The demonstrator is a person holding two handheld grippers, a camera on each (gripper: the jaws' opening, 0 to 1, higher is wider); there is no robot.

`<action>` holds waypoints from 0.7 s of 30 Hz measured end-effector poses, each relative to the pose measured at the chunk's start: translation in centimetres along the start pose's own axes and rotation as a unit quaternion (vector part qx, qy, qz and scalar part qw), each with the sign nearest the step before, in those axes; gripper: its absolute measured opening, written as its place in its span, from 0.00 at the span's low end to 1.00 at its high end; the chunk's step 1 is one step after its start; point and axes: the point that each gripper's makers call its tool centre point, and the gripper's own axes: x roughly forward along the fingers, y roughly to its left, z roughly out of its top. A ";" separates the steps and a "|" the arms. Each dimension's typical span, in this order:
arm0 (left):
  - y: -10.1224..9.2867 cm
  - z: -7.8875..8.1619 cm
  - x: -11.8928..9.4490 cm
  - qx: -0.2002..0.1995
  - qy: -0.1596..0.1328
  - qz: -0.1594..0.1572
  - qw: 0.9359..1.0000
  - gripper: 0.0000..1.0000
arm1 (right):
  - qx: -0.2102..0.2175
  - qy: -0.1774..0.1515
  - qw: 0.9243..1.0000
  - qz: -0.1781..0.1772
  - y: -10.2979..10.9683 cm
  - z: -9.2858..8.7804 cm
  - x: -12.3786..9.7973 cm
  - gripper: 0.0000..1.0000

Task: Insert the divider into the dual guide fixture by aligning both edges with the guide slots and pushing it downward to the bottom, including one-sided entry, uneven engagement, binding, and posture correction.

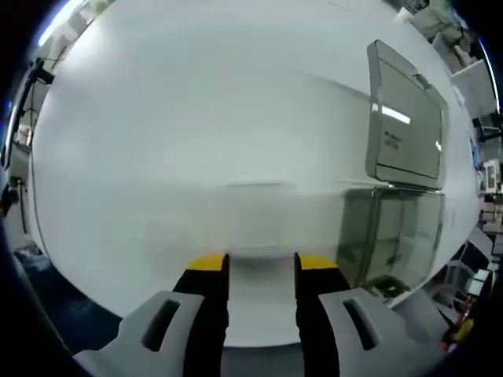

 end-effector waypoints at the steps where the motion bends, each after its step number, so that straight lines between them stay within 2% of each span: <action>1: -0.1 0.0 0.0 0.000 -0.001 -0.002 1.000 0.30 | 0.000 0.001 1.000 0.000 0.0 0.0 0.0 0.32; 11: 0.3 0.2 -0.3 -0.017 -0.010 -0.019 1.000 0.30 | -0.003 0.006 1.000 0.002 0.0 -0.2 0.1 0.32; 21: 0.0 1.1 -1.0 -0.047 -0.035 -0.063 0.996 0.30 | -0.004 0.003 1.000 0.005 0.2 0.0 0.2 0.33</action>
